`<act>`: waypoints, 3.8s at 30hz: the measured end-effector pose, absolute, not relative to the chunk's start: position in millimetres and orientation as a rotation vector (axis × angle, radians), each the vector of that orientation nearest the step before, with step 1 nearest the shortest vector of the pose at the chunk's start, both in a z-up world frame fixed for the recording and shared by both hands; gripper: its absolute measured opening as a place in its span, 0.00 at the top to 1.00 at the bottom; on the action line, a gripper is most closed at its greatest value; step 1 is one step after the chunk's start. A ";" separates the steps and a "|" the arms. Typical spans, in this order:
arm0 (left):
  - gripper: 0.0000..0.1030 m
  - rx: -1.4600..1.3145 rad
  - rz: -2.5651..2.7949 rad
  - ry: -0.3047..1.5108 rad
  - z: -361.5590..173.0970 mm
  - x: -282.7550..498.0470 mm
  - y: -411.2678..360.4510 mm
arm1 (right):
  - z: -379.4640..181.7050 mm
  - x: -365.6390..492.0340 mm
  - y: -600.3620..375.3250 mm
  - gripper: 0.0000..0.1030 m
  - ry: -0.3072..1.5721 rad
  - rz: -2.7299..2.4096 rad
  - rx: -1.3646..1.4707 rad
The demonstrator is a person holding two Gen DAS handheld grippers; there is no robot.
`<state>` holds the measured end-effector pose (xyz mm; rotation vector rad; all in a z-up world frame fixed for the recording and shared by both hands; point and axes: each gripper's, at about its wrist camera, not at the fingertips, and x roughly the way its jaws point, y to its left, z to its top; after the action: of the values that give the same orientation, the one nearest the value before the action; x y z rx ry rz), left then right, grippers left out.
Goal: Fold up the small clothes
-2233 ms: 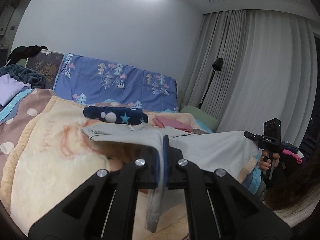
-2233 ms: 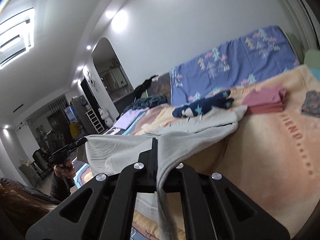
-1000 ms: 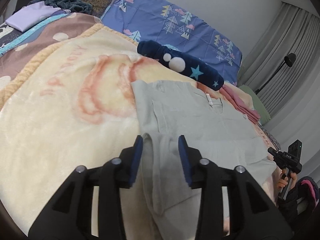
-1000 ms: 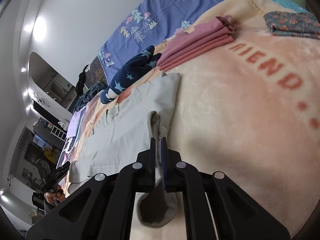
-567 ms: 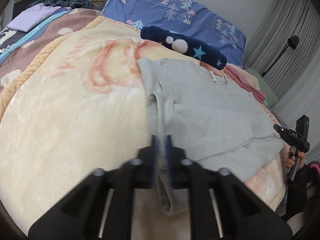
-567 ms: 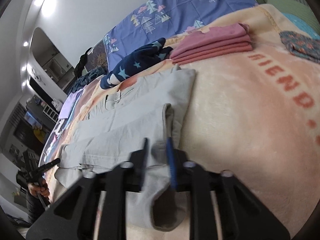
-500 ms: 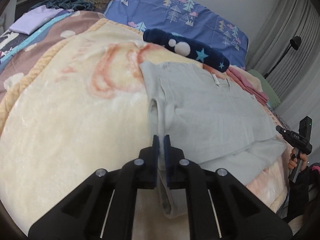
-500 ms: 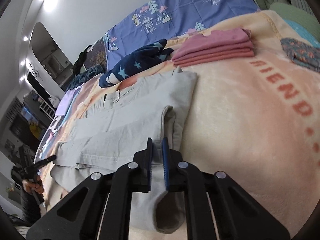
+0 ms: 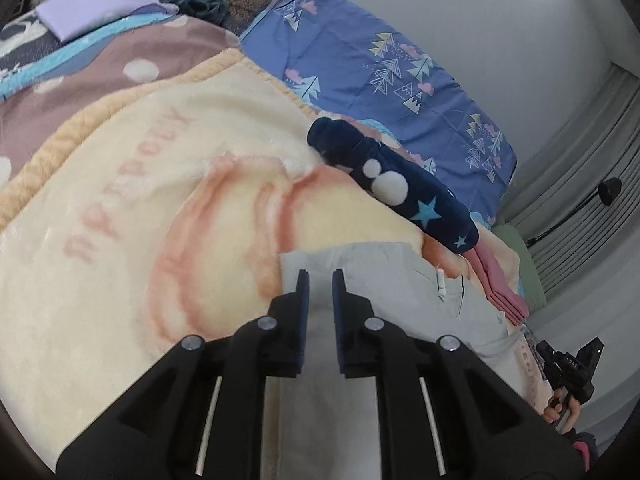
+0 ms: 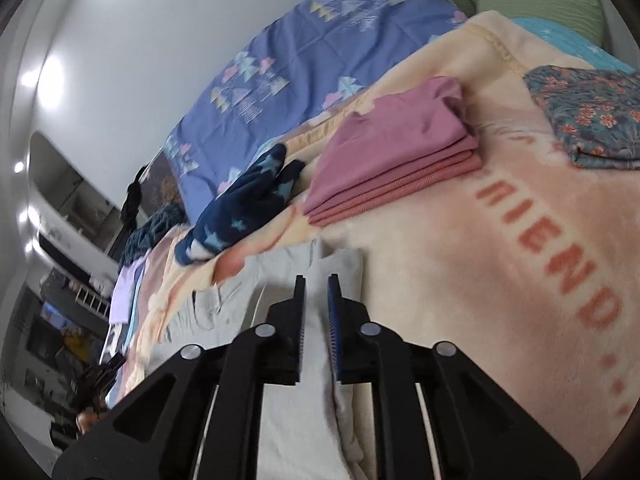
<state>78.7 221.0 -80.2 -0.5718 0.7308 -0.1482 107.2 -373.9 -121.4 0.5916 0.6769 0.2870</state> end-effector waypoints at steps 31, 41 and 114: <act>0.90 -0.235 -0.204 0.819 -104.2 117.9 186.7 | -145.0 180.7 -329.4 0.88 0.817 0.377 0.365; 0.91 -0.075 -0.185 0.733 -72.4 95.8 167.5 | -113.4 164.9 -338.4 0.98 0.716 0.430 0.441; 0.90 0.610 -0.620 0.646 -142.6 -26.7 -267.7 | -208.1 46.2 -424.1 0.84 0.670 0.486 0.766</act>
<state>-26.7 -267.7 -142.6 0.6102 0.6460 -0.6204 46.2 -424.1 -208.1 0.7660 0.6703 0.4859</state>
